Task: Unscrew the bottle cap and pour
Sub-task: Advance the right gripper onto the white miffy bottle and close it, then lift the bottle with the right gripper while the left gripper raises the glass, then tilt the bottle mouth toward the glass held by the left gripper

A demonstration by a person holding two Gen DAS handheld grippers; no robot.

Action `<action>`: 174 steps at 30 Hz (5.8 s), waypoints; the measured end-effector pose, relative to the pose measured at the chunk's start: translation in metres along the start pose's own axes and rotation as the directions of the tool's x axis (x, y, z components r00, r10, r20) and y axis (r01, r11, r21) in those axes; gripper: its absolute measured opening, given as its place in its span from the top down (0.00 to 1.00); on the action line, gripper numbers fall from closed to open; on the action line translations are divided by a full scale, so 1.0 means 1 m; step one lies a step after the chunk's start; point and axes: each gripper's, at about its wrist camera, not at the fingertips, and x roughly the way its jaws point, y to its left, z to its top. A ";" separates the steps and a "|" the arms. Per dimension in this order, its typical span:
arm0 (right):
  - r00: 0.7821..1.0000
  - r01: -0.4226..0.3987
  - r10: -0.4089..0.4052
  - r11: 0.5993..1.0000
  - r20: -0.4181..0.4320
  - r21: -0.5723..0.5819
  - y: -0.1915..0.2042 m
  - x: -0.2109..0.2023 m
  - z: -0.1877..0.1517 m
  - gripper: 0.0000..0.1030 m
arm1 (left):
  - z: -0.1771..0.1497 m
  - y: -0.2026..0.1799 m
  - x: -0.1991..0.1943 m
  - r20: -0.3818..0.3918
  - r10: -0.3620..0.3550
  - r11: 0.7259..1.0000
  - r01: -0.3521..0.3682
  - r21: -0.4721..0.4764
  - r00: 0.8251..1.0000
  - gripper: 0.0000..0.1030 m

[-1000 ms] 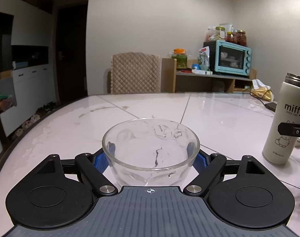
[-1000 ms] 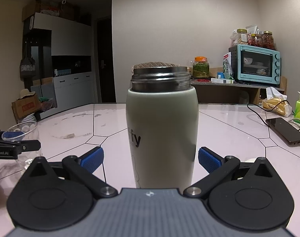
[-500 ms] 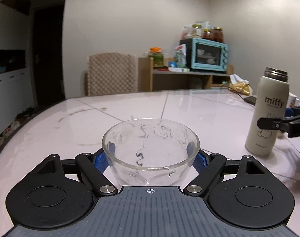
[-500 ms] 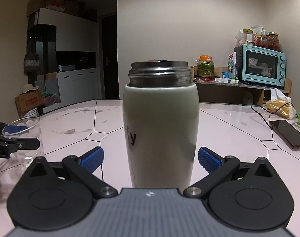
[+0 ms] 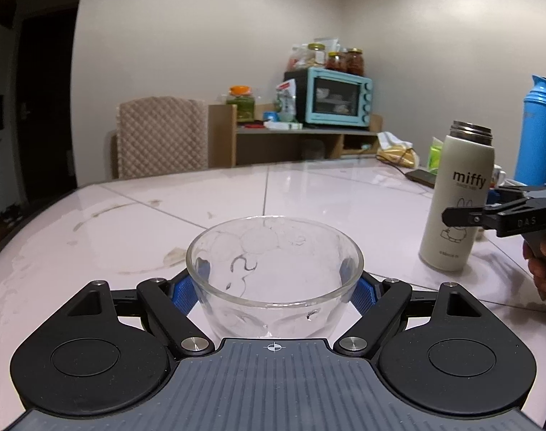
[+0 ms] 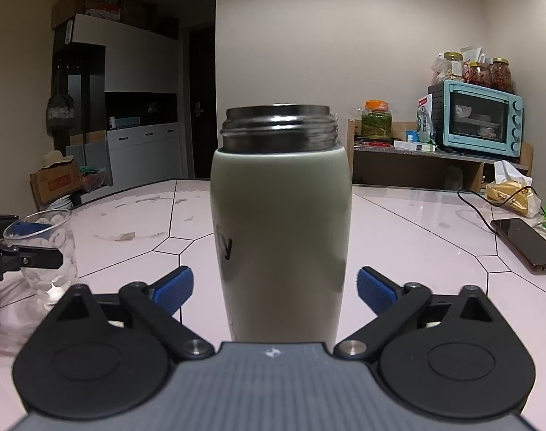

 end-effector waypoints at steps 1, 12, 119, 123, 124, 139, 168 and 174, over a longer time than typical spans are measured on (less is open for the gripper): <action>1.000 -0.001 0.001 1.000 -0.001 -0.001 0.000 0.000 0.000 0.08 | 0.000 0.000 0.000 0.000 -0.006 1.000 0.006 0.000 1.000 0.16; 1.000 -0.001 0.001 1.000 -0.008 -0.005 0.001 0.002 0.000 0.19 | -0.001 0.004 0.001 -0.005 -0.063 0.998 0.063 0.018 0.998 0.16; 0.982 0.168 -0.142 0.368 0.123 -0.914 0.137 0.015 -0.055 0.32 | 0.003 -0.050 0.041 -0.033 -0.198 0.977 0.200 0.079 0.980 0.17; 0.981 0.173 -0.145 0.342 0.130 -0.924 0.135 0.018 -0.061 0.32 | 0.002 -0.051 0.041 -0.034 -0.198 0.976 0.201 0.080 0.980 0.17; 0.980 0.175 -0.146 0.334 0.133 -0.926 0.135 0.018 -0.063 0.32 | 0.002 -0.051 0.040 -0.034 -0.199 0.976 0.201 0.079 0.979 0.17; 0.974 0.195 -0.158 0.229 0.161 -0.954 0.132 0.031 -0.075 0.32 | -0.001 -0.052 0.038 -0.036 -0.199 0.977 0.201 0.076 0.979 0.17; 0.969 0.202 -0.164 0.092 0.186 -0.975 0.143 0.055 -0.079 0.32 | 0.000 -0.051 0.041 -0.038 -0.202 0.976 0.204 0.074 0.979 0.17; 0.968 0.206 -0.164 0.072 0.192 -0.976 0.159 0.067 -0.053 0.32 | 0.000 -0.051 0.040 -0.039 -0.203 0.976 0.206 0.074 0.978 0.17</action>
